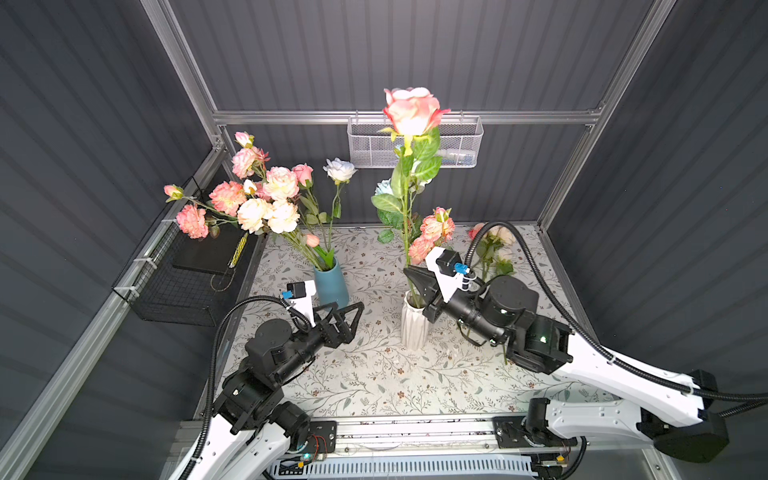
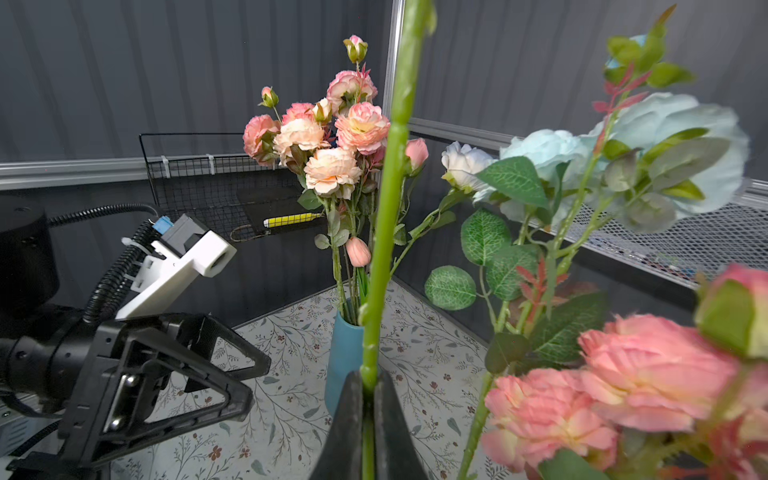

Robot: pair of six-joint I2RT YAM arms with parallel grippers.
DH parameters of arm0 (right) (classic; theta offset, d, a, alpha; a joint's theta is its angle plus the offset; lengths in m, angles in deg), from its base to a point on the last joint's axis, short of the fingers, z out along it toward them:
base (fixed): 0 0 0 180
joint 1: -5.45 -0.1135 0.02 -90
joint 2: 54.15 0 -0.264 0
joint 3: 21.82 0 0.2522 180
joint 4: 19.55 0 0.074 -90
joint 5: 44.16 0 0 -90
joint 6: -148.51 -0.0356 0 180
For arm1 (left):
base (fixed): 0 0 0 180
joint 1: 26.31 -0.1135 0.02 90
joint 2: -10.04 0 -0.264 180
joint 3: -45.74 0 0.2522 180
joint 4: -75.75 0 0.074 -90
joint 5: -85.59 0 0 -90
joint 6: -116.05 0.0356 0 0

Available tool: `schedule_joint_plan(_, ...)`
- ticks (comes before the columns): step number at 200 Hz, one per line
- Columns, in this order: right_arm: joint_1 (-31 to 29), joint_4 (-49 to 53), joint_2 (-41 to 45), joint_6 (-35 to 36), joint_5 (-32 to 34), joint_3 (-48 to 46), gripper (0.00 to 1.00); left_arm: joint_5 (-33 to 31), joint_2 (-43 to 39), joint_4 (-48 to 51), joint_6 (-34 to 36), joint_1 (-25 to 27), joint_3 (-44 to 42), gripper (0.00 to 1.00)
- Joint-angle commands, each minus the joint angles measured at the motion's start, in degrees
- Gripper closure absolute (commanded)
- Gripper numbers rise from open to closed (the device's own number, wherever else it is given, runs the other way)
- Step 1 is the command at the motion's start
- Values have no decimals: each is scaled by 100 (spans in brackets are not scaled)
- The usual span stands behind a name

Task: Arrange the flowers into the vase
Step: 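Lower the pink rose stem into the white vase and open the right gripper, then move the right gripper back to the loose stems and close on one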

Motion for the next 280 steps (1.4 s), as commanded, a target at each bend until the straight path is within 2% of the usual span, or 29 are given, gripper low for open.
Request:
schedule_joint_plan(1, 115, -823, 35, 216, 227, -291, 100, -6, -39, 26, 27, 13, 139, 0)
schedule_joint_plan(51, 238, -922, 99, 19, 171, -797, 100, 12, -6, -77, -1, 13, 78, 0)
schedule_joint_plan(94, 249, -610, 203, -639, 294, -1384, 100, 79, 59, -178, -24, 13, 26, 0)
schedule_joint_plan(112, 251, -521, 326, -913, 439, -1696, 90, 124, 100, -228, -28, 13, 17, 0)
schedule_joint_plan(130, 248, -424, 496, -1151, 469, -1897, 67, 201, 175, -254, -13, 13, 45, 0)
schedule_joint_plan(143, 248, -333, 641, -1265, 388, -1975, 54, 235, 238, -273, -2, 13, 77, 0)
schedule_joint_plan(189, 240, 78, 1169, -1640, 265, -2213, 39, 257, 312, -339, 16, 13, 45, 0)
schedule_joint_plan(257, 319, 936, 2296, -2412, 965, -2945, 35, 154, 374, -269, 48, 13, -41, 0)
schedule_joint_plan(268, 572, 1269, 2342, -2718, 931, -2963, 36, 119, 374, -251, 48, 13, -66, 0)
schedule_joint_plan(280, 1165, 1690, 2246, -3155, 557, -2947, 40, 99, 368, -247, 47, 13, -96, 0)
